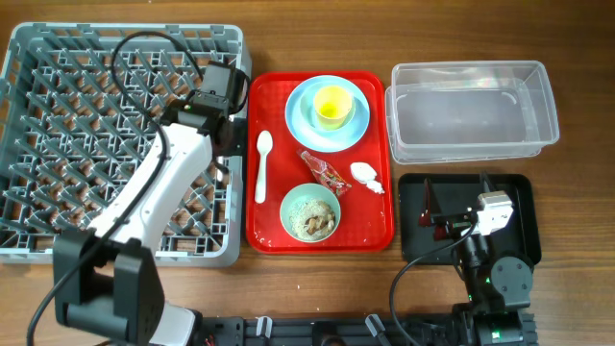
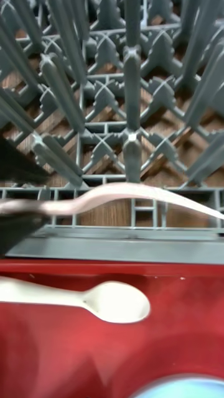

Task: Sort waste into correct bins and load items into the dishwasher rack
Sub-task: 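Move the left gripper to the white spoon and grasp it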

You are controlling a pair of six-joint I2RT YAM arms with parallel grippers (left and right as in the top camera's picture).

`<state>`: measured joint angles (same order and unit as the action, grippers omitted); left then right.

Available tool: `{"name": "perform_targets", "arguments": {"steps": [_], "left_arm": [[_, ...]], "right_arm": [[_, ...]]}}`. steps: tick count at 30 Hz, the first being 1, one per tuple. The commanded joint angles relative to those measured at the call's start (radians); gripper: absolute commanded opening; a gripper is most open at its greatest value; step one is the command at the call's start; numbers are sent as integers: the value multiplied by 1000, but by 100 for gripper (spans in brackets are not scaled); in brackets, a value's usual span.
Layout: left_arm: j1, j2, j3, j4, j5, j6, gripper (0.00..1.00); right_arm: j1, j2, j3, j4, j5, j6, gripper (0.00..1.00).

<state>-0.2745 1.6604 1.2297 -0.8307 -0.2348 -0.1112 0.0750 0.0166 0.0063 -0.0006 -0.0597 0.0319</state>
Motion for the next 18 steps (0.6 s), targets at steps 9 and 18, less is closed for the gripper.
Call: {"name": "perform_targets", "arguments": {"steps": [9,18], "left_arm": [[2,-157,99,-82,228,-32,35],[-87,-123,-34,-66,290,-238,14]], "right_arm": [[-5,-3,-1,3,-9,-6,100],[-5,-3,-1,3,-9,-6,100]]}}
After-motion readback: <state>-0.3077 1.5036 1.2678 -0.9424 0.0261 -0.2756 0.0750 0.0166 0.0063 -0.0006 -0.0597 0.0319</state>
